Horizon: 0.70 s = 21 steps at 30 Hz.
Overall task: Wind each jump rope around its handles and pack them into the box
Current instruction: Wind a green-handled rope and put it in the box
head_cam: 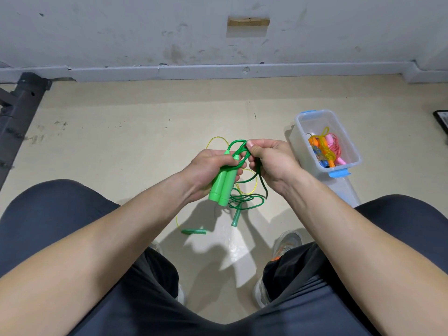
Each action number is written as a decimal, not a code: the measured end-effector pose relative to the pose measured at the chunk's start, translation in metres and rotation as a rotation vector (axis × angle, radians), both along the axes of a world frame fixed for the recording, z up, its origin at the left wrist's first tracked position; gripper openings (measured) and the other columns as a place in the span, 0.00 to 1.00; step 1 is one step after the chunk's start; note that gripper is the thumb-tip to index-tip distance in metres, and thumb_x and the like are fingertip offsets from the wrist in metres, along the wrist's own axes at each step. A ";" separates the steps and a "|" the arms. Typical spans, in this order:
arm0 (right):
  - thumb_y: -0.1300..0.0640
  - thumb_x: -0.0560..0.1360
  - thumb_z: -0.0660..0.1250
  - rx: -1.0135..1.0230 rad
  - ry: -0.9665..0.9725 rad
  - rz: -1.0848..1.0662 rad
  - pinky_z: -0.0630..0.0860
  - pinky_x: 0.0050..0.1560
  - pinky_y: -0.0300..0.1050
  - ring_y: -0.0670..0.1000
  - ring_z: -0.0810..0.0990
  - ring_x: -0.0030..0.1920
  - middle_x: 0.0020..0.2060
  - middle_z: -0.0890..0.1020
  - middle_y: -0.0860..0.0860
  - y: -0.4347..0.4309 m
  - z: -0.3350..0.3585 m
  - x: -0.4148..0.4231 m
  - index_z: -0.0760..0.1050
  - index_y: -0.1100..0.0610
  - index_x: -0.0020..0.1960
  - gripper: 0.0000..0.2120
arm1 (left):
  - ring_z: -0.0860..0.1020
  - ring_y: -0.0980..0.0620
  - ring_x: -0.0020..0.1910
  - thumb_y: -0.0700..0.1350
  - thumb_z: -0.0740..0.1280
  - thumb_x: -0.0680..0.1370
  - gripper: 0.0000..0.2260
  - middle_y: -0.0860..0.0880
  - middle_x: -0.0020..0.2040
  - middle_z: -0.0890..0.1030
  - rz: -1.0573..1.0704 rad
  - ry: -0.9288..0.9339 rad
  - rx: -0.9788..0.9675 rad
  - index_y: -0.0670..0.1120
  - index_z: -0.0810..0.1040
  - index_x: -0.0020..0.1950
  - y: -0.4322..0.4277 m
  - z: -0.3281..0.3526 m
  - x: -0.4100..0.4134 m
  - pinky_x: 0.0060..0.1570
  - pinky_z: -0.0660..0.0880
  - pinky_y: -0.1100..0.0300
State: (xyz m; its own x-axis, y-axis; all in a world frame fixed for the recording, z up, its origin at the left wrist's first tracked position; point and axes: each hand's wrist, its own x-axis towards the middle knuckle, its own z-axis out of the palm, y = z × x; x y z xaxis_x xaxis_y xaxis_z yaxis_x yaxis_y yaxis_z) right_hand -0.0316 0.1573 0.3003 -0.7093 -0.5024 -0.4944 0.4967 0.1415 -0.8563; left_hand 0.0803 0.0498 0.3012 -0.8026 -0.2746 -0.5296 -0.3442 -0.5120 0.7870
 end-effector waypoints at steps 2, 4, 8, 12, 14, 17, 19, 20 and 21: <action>0.66 0.79 0.67 0.006 -0.008 0.029 0.73 0.30 0.36 0.45 0.72 0.28 0.31 0.78 0.53 0.001 0.001 -0.002 0.79 0.62 0.45 0.05 | 0.78 0.50 0.36 0.33 0.62 0.80 0.08 0.42 0.43 0.81 -0.009 0.015 -0.053 0.39 0.80 0.51 0.002 -0.001 -0.001 0.41 0.77 0.58; 0.65 0.80 0.67 0.055 0.072 0.115 0.73 0.30 0.36 0.45 0.72 0.28 0.30 0.78 0.53 0.002 0.004 -0.007 0.79 0.61 0.42 0.08 | 0.78 0.51 0.35 0.34 0.62 0.81 0.08 0.44 0.41 0.81 0.002 0.010 -0.099 0.41 0.80 0.54 0.002 -0.001 -0.001 0.40 0.76 0.57; 0.63 0.80 0.67 0.192 0.254 0.238 0.72 0.32 0.39 0.47 0.72 0.29 0.30 0.76 0.53 0.003 0.008 -0.012 0.80 0.59 0.41 0.10 | 0.80 0.49 0.35 0.37 0.64 0.82 0.07 0.45 0.41 0.82 -0.010 -0.031 -0.142 0.44 0.79 0.56 -0.002 -0.005 0.001 0.47 0.78 0.48; 0.62 0.79 0.68 0.232 0.297 0.198 0.72 0.34 0.41 0.48 0.72 0.30 0.29 0.78 0.52 0.004 0.007 -0.011 0.80 0.58 0.38 0.11 | 0.80 0.46 0.34 0.38 0.64 0.82 0.07 0.44 0.41 0.82 -0.053 -0.026 -0.125 0.45 0.76 0.58 -0.002 -0.004 0.002 0.45 0.79 0.47; 0.63 0.80 0.68 0.202 0.263 0.163 0.72 0.33 0.40 0.47 0.72 0.28 0.29 0.77 0.52 0.004 0.010 -0.012 0.80 0.58 0.38 0.11 | 0.78 0.46 0.33 0.38 0.64 0.82 0.06 0.41 0.42 0.81 -0.021 0.013 -0.103 0.44 0.76 0.58 0.000 -0.003 0.002 0.41 0.79 0.51; 0.63 0.79 0.68 0.193 0.262 0.166 0.72 0.33 0.40 0.47 0.72 0.28 0.29 0.77 0.53 0.005 0.013 -0.015 0.80 0.59 0.39 0.10 | 0.76 0.48 0.32 0.38 0.65 0.82 0.07 0.41 0.42 0.82 0.000 0.037 -0.172 0.44 0.76 0.59 0.002 -0.007 0.002 0.35 0.76 0.56; 0.62 0.79 0.68 0.217 0.289 0.195 0.72 0.33 0.40 0.48 0.72 0.29 0.29 0.76 0.53 0.006 0.012 -0.015 0.80 0.59 0.40 0.10 | 0.75 0.48 0.32 0.39 0.65 0.81 0.07 0.42 0.41 0.83 -0.001 0.039 -0.216 0.46 0.77 0.59 0.005 -0.010 0.002 0.33 0.74 0.57; 0.62 0.79 0.68 0.225 0.295 0.203 0.72 0.33 0.41 0.48 0.72 0.30 0.29 0.76 0.53 0.006 0.012 -0.015 0.80 0.59 0.40 0.09 | 0.74 0.48 0.31 0.39 0.64 0.81 0.07 0.42 0.40 0.83 0.004 0.040 -0.222 0.46 0.76 0.59 0.006 -0.011 0.002 0.32 0.73 0.57; 0.62 0.80 0.68 0.228 0.295 0.209 0.72 0.34 0.41 0.49 0.72 0.30 0.29 0.76 0.53 0.006 0.012 -0.015 0.80 0.60 0.41 0.09 | 0.74 0.48 0.31 0.39 0.64 0.81 0.07 0.43 0.39 0.82 0.015 0.043 -0.223 0.46 0.76 0.58 0.006 -0.012 0.001 0.32 0.73 0.57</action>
